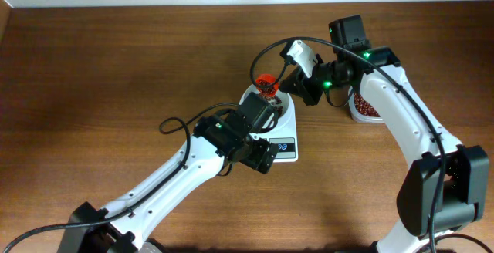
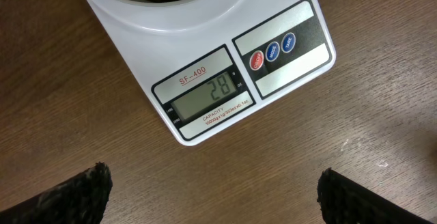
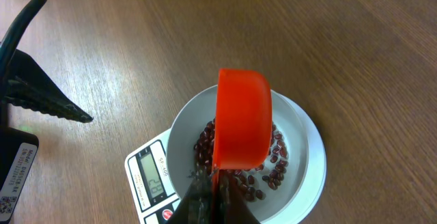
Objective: Scoop item into bowl and weigh 50g on scale
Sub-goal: 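Tilt the red scoop with the right gripper to pour beans into bowl, then move the empty red scoop with the right gripper back to the tub, then dig the red scoop into the beans with the right gripper, then carry the filled red scoop with the right gripper over the bowl, then tip the red scoop slightly with the right gripper, trickling beans into bowl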
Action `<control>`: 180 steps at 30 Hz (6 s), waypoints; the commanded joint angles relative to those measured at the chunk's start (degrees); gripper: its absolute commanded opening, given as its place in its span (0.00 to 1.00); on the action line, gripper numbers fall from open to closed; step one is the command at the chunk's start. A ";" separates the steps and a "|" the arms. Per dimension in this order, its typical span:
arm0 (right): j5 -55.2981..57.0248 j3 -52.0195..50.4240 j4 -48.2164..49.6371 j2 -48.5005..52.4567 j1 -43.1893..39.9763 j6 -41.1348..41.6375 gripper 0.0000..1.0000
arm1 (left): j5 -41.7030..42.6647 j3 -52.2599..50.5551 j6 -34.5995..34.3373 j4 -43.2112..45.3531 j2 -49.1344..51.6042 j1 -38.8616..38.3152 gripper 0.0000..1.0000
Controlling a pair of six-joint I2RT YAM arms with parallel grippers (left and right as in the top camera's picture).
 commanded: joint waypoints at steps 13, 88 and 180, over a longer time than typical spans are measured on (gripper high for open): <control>15.23 2.91 -3.82 -7.23 3.85 -8.79 0.04 | -0.57 1.09 -0.70 0.07 0.39 -0.07 0.99; 12.22 2.25 -20.09 6.56 -36.33 17.73 0.04 | -0.59 1.11 -0.70 0.07 0.39 -0.07 0.99; 9.75 12.35 -12.87 1.92 2.34 3.72 0.04 | -0.59 1.09 -0.70 0.07 0.39 -0.07 0.99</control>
